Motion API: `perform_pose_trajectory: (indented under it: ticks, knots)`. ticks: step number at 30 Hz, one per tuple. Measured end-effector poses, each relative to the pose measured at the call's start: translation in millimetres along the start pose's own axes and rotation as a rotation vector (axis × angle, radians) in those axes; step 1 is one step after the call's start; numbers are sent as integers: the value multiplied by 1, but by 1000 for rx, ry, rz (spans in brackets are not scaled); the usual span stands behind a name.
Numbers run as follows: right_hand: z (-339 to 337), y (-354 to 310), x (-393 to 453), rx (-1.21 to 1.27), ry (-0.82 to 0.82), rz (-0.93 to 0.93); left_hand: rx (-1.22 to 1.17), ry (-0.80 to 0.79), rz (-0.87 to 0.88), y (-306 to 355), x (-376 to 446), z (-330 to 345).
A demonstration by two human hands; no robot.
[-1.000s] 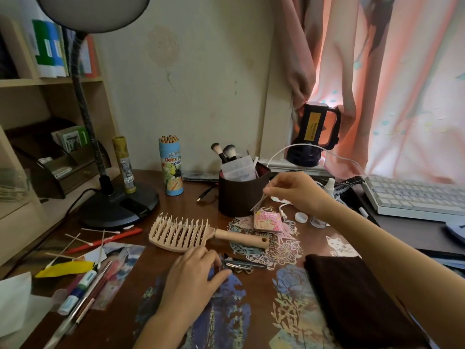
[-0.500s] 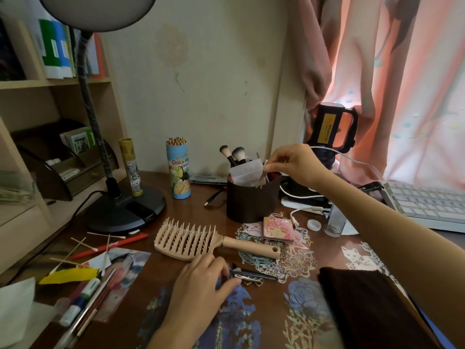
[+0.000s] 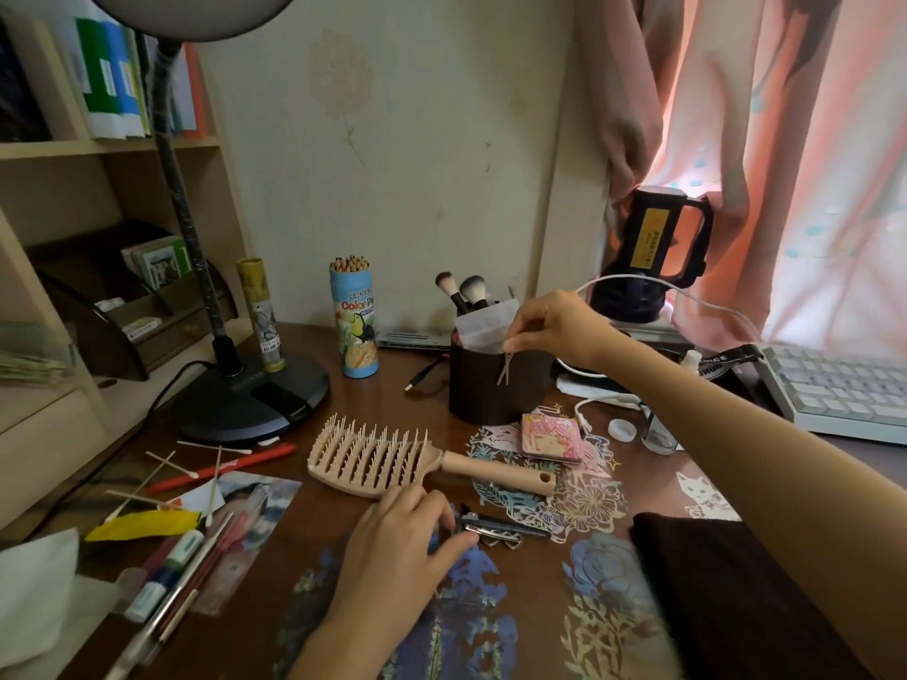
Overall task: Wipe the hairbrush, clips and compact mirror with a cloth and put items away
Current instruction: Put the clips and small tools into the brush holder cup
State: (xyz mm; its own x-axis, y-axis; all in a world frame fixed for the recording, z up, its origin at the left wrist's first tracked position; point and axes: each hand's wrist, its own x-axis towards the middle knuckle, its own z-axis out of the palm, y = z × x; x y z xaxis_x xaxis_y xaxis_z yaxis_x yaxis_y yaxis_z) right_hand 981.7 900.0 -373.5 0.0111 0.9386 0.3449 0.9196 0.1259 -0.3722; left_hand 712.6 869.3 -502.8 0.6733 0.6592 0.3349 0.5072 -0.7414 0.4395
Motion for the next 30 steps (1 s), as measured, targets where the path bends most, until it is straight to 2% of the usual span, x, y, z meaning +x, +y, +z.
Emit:
perform_pose_trajectory:
  ticks: [8, 17, 20, 23, 27, 30]
  knots:
    - [1, -3, 1, -66, -48, 40, 16, 5, 2, -2, -1, 2]
    - [2, -10, -9, -104, -9, 80, 15, 27, 17, -3, 0, 4]
    - [-3, -19, -25, -66, 98, 80, 7, 33, 31, -4, 0, 4]
    - [-4, -30, -49, -56, 130, 66, -11, 42, 34, -3, 0, 2]
    - [4, -45, -91, -35, 116, 71, -33, 61, 91, -2, 0, 2]
    - [12, -55, -122, 0, 38, 101, -19, 62, 135, 1, -1, 3]
